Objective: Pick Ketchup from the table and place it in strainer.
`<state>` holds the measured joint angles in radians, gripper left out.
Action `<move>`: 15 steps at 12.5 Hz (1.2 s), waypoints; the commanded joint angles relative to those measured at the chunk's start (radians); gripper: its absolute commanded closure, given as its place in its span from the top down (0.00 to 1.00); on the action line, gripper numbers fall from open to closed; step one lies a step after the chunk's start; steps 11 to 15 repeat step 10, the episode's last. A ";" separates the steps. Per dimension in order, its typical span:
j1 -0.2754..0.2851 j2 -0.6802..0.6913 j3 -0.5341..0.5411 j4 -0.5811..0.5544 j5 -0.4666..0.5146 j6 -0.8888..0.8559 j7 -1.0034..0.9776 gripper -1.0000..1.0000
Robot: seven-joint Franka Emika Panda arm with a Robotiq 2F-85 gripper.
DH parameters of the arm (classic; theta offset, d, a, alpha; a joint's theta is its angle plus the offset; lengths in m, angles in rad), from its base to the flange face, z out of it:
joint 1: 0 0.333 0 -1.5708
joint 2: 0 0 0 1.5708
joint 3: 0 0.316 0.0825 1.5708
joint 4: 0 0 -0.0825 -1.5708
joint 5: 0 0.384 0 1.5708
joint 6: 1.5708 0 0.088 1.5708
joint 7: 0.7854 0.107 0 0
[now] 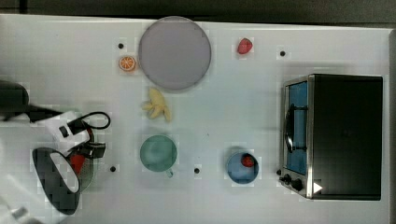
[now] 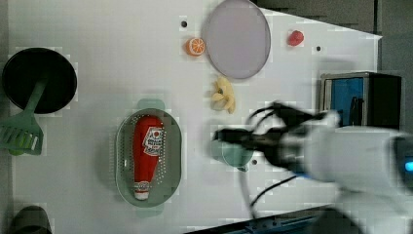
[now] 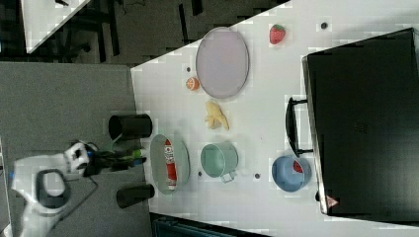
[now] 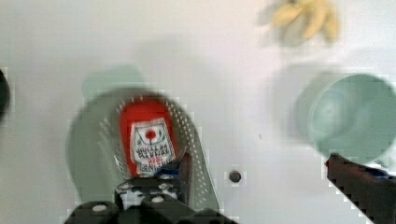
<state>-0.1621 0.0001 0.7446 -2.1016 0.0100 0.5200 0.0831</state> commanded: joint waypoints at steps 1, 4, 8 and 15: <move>-0.067 -0.060 -0.122 0.093 0.057 -0.121 0.012 1.00; -0.077 -0.107 -0.279 0.157 0.072 -0.240 -0.052 1.00; -0.081 -0.149 -0.493 0.181 0.072 -0.287 -0.145 1.00; -0.082 -0.164 -0.576 0.182 0.065 -0.288 -0.145 1.00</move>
